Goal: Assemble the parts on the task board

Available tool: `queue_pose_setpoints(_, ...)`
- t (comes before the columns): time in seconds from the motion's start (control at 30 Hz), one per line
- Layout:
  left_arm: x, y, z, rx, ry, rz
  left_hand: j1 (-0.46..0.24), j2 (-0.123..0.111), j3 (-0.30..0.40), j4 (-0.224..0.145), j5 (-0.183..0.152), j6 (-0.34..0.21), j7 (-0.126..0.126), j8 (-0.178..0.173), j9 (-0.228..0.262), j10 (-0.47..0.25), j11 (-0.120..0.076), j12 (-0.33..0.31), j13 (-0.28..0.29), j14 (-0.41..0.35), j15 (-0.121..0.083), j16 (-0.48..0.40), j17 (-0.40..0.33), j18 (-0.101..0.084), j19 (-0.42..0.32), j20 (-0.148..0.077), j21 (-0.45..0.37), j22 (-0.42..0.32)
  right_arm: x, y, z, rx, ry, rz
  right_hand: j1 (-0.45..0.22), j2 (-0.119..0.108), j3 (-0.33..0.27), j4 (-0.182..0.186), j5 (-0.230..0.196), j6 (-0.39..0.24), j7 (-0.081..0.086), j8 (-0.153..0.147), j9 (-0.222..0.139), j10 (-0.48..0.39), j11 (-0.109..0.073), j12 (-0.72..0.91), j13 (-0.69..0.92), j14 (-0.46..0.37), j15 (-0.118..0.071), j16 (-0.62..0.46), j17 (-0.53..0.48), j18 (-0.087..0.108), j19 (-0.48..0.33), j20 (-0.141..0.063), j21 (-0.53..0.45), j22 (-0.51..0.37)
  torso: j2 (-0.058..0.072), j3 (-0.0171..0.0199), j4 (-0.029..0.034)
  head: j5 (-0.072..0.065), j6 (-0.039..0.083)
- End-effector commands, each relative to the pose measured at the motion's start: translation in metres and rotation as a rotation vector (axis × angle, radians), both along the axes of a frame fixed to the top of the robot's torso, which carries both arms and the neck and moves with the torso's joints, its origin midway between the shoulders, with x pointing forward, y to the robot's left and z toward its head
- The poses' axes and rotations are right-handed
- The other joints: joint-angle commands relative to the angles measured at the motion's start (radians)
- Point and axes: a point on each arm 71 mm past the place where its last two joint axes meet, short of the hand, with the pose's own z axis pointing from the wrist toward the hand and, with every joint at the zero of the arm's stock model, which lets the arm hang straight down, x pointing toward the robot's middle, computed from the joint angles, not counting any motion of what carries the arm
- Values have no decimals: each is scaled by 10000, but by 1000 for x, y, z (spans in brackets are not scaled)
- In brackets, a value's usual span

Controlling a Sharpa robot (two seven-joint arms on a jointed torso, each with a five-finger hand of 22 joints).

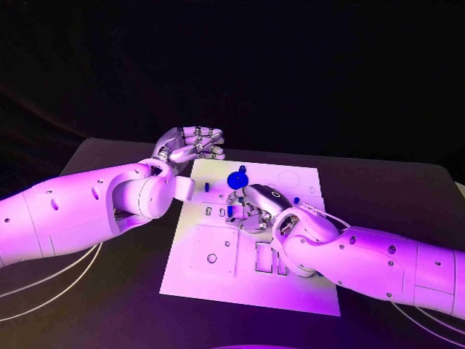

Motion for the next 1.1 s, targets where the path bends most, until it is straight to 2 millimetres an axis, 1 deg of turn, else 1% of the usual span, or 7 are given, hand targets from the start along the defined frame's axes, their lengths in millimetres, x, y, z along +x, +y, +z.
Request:
queue_pose_setpoints(0.03,0,-2,1,-84,-50,-112,-63,-42,42,-5,-43,44,53,-60,-10,76,-24,-20,3,-70,2,15,12,119,58,5,31,-10,-2,0,4,424,-421,-26,10,-109,-138,21,-8,-73,8,-48,-25,-80,-7,-31,827,1043,104,56,2635,-142,1046,94,44,2631,-3,6,-6,4,21)
queue_pose_setpoints(0.7,9,3,-9,1783,300,-706,-943,-190,-415,402,-46,12,-86,-130,-7,802,-250,224,189,1494,-341,1261,866,147,1097,-354,658,226,4,-43,58,4280,-677,56,314,607,-677,659,163,259,-6,106,-182,-60,-6,41,827,1034,122,46,2599,-117,986,147,-39,2573,-255,5,-46,2,259)
queue_pose_setpoints(0.77,10,4,-11,2368,440,-1058,-1122,-158,-594,470,-27,185,-182,20,63,1259,-457,622,418,2538,-584,2578,1664,154,2084,-628,1450,618,9,-56,64,4780,-202,-320,344,629,-662,692,345,339,-38,177,-179,-48,-34,57,837,1029,94,41,2581,-118,987,124,-37,2575,-319,9,-53,20,277)
queue_pose_setpoints(0.87,11,5,-15,3227,841,-1645,-1659,43,-974,545,-50,286,-385,315,238,1553,-604,1519,1071,3213,-779,6711,5989,104,2499,-872,2472,1233,18,-75,71,5413,545,-884,226,662,-701,886,766,619,-131,449,-120,-14,-117,92,855,1024,24,35,2562,-132,1022,63,10,2608,-394,18,-54,22,267)
queue_pose_setpoints(0.93,12,5,-18,3971,1283,-2179,-2119,184,-1402,379,192,148,-513,641,506,1325,-765,3083,2318,3523,-845,8979,8432,-188,2800,-987,4905,3835,23,-89,76,5796,1071,-1258,173,714,-728,998,860,778,-227,677,-39,38,-194,133,883,1017,-44,27,2533,-134,1028,-1,18,2613,-449,30,-54,6,262)
queue_pose_setpoints(1.03,14,3,-19,5185,1896,-2960,-3097,647,-1879,169,-51,-284,-677,1245,977,278,-728,5787,4490,4097,-930,10376,10135,-452,3014,-1002,7432,6653,27,-110,83,6165,1617,-1698,172,732,-751,1034,919,940,-301,906,63,54,-266,140,883,1012,-102,21,2512,-136,1031,-48,23,2617,-502,31,-38,-9,270)
queue_pose_setpoints(1.1,14,2,-19,6206,2290,-3428,-2811,798,-1759,330,41,-205,-532,1483,1117,-100,-814,6170,4826,4245,-856,10584,10621,-579,3028,-978,8011,7625,28,-125,87,6341,1905,-1982,176,753,-794,1072,951,1010,-397,1200,232,82,-356,150,886,1013,-186,21,2516,-141,1044,-128,41,2629,-537,36,-29,-38,236)
